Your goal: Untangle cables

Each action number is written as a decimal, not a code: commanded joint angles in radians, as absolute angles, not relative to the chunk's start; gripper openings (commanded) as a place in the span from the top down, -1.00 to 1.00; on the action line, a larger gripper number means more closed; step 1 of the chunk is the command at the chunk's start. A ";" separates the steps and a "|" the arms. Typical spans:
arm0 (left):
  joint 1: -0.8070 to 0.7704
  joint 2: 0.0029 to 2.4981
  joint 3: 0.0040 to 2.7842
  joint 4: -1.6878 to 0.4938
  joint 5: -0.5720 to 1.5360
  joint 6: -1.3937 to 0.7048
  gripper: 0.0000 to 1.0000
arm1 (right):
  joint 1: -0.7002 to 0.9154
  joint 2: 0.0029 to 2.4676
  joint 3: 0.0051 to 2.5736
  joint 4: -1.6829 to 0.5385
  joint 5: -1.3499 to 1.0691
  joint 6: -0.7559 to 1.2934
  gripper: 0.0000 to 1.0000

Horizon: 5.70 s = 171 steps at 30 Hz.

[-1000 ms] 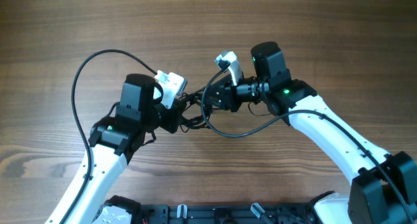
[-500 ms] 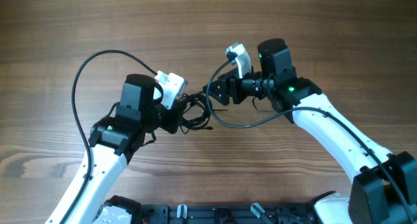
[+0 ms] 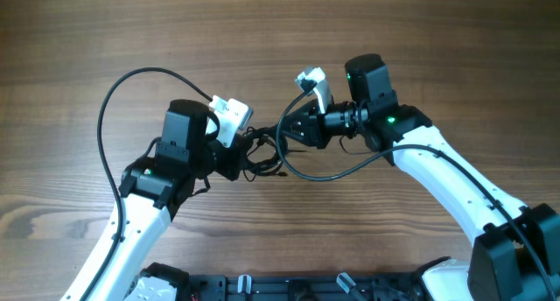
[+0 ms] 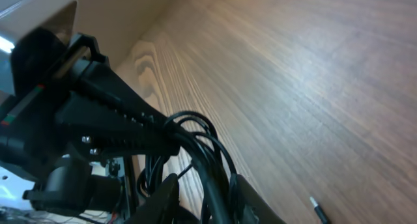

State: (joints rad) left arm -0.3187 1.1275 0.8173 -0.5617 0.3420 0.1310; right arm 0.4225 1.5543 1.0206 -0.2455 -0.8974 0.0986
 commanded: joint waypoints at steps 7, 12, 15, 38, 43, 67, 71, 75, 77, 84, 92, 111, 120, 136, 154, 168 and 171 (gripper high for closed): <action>-0.316 1.120 0.823 -0.555 0.365 0.061 0.92 | 0.425 1.565 1.024 -0.281 -1.029 0.098 0.91; -0.316 1.120 0.823 -0.525 0.316 -0.101 0.92 | 0.435 1.565 1.024 -0.444 -1.031 0.105 0.91; -0.317 1.120 0.823 -0.486 0.312 -0.146 0.92 | 0.469 1.565 1.024 -0.459 -1.030 0.104 0.91; -0.316 1.122 0.823 -0.415 0.252 -0.468 0.92 | 0.429 1.459 1.028 -0.331 -0.628 0.345 -0.99; -0.316 1.122 0.823 -0.414 0.029 -0.907 0.92 | 0.398 1.392 1.028 -0.402 -0.628 0.397 -0.99; -0.317 1.122 0.823 -0.416 0.017 -1.295 0.91 | 0.582 1.601 0.852 -0.001 -0.714 0.176 0.07; -0.317 1.122 0.823 -0.477 -0.030 -1.113 0.92 | 0.549 1.585 0.852 -0.014 -0.717 0.251 0.91; -0.317 1.122 0.823 -0.514 -0.043 -0.841 0.92 | 0.479 1.547 0.852 -0.078 -0.848 0.264 0.91; -0.317 1.122 0.823 -0.511 -0.043 -0.756 0.92 | 0.451 1.540 0.852 -0.084 -0.926 0.264 0.92; -0.338 1.122 0.823 -0.490 0.052 -0.406 0.92 | 0.379 1.537 0.853 0.040 -1.114 0.456 0.92; -0.407 1.135 0.823 -0.471 0.074 -0.376 0.92 | 0.378 1.537 0.853 0.407 -1.092 0.867 0.91; -0.468 1.147 0.823 -0.459 0.075 -0.386 0.92 | 0.386 1.539 0.853 0.403 -0.661 0.991 0.91; -0.468 1.147 0.823 -0.418 0.114 -0.435 0.92 | 0.503 1.539 0.853 0.282 -0.526 0.817 0.91; -0.468 1.147 0.823 -0.456 0.168 -0.347 0.92 | 0.500 1.541 0.853 0.400 -0.467 0.950 0.91; -0.467 1.147 0.823 -0.437 0.239 -0.774 0.92 | 0.610 1.548 0.852 0.352 -0.172 0.817 0.91; -0.467 1.147 0.823 -0.437 0.077 -1.008 0.92 | 0.625 1.548 0.852 0.285 -0.546 0.651 0.91; -0.467 1.147 0.823 -0.437 0.038 -1.008 0.92 | 0.625 1.548 0.852 0.206 -0.567 0.646 0.91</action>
State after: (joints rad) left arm -0.4595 1.1454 0.8173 -0.4484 0.1101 -0.9741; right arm 0.6193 1.5589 0.8452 0.2550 -0.4297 0.6884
